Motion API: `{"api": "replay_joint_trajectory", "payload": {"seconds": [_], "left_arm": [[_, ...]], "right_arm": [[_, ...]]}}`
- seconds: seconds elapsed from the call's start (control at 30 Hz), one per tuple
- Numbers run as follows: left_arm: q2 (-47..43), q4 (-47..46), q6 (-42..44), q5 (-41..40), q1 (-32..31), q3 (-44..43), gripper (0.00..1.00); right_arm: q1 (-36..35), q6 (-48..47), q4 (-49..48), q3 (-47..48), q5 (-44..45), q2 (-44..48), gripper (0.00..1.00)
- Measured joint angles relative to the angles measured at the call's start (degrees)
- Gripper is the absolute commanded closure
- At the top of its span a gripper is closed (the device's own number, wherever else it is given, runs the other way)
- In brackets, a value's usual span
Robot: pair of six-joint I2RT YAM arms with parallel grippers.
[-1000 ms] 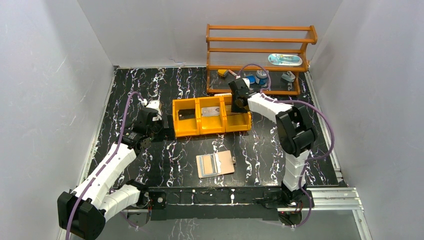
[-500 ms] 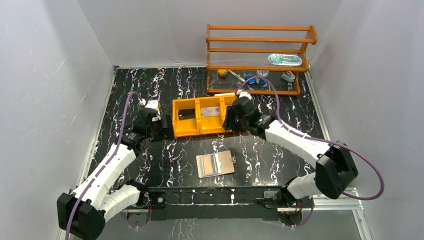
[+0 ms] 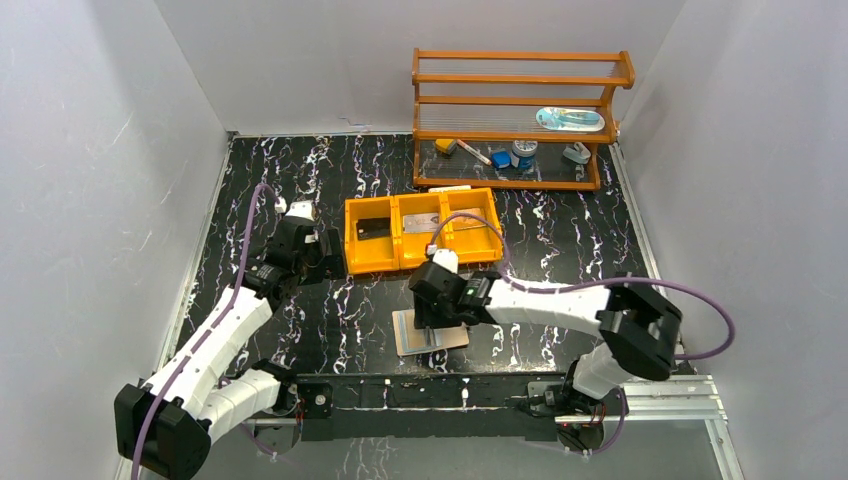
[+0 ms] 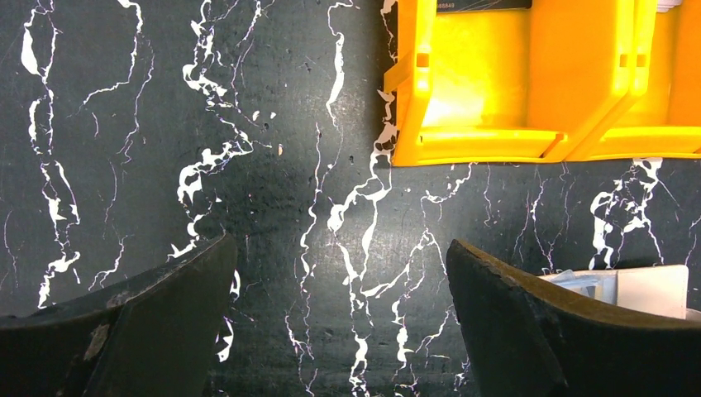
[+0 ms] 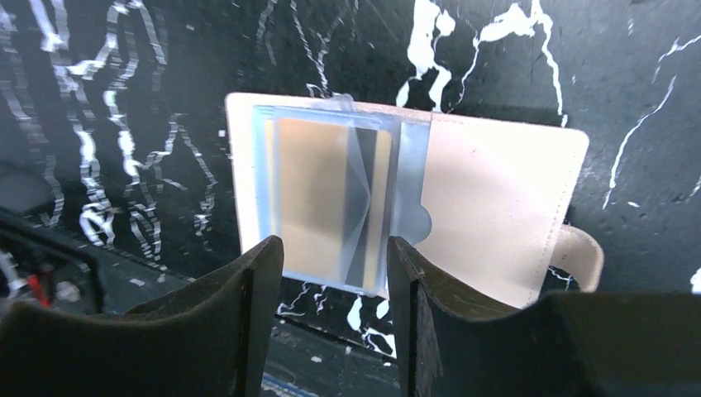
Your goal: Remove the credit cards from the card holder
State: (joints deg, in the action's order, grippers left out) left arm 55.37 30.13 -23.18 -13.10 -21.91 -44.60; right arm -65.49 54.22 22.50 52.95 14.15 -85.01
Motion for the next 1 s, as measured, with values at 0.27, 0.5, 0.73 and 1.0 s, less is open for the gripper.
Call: {"api": "replay_joint_trajectory", "payload": {"seconds": [0.27, 0.5, 0.73, 1.0], "left_arm": [[0.50, -0.11, 0.11, 0.04, 0.00, 0.00, 0.02], [0.48, -0.11, 0.17, 0.02, 0.00, 0.00, 0.02], [0.74, -0.11, 0.20, 0.28, 0.00, 0.00, 0.02], [1.53, -0.11, 0.24, 0.83, 0.00, 0.00, 0.02]], "right_arm": [[-2.80, 1.99, 4.76, 4.31, 3.58, -8.52, 0.40], [-2.89, 1.95, 5.64, 5.88, 4.00, -9.49, 0.46], [-2.89, 1.97, 5.53, 6.36, 4.35, -11.63, 0.60], [-2.89, 1.11, 5.73, 6.62, 5.14, -11.96, 0.87]]}}
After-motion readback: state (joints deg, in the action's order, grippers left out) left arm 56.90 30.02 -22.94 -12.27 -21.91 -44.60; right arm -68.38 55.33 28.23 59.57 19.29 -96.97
